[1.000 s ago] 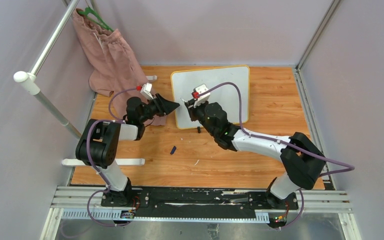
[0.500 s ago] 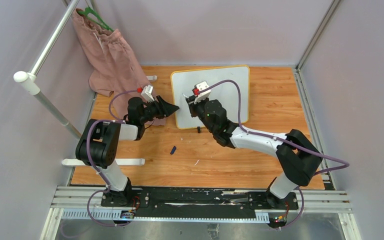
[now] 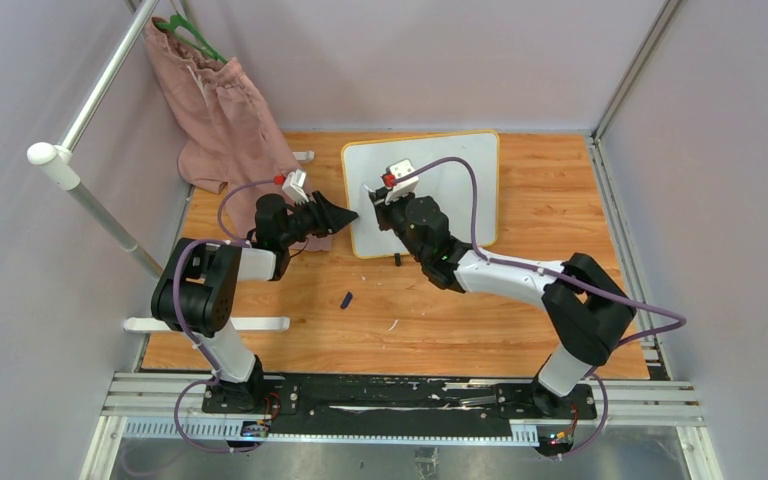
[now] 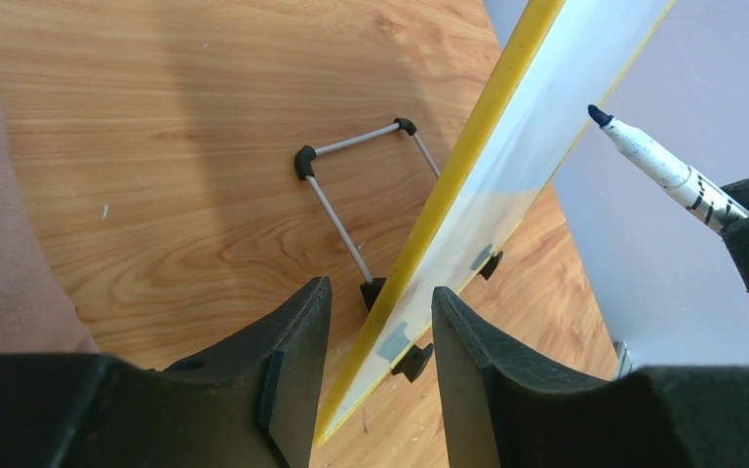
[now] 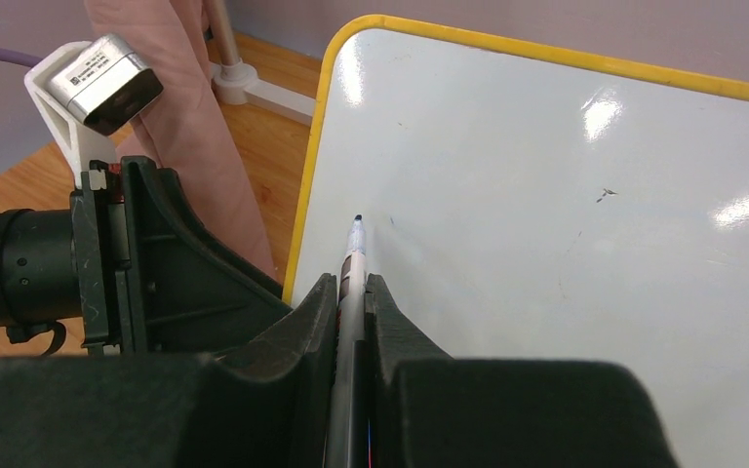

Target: Write a sentence on the whiteboard

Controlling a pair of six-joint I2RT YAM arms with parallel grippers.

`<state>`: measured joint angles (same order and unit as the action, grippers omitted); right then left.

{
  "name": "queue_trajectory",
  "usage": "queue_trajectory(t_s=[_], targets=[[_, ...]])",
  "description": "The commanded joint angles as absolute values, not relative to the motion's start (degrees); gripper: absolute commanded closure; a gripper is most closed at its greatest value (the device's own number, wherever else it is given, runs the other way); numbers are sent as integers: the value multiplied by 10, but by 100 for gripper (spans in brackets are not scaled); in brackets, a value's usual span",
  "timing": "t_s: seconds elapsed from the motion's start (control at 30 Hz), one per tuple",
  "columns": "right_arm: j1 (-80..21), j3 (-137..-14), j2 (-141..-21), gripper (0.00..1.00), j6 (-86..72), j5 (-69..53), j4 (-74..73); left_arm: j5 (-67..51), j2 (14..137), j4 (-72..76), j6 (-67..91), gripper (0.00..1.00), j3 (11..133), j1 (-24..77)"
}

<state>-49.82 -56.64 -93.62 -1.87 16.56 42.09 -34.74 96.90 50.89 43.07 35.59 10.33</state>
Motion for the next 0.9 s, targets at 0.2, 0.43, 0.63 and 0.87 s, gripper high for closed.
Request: queue_trajectory(t_s=[0.2,0.43,0.63,0.87], targets=[[-492,-596,-951,100,-20,173,462,-356,954,532,425,59,359,105],[-485,-609,-963,100,-18,176,464,-358,956,534,426,64,359,105],[-483,-610,-971,100,-19,179,462,-357,955,534,425,65,359,105],[-482,-603,-975,100,-23,183,453,-358,951,534,425,66,359,105]])
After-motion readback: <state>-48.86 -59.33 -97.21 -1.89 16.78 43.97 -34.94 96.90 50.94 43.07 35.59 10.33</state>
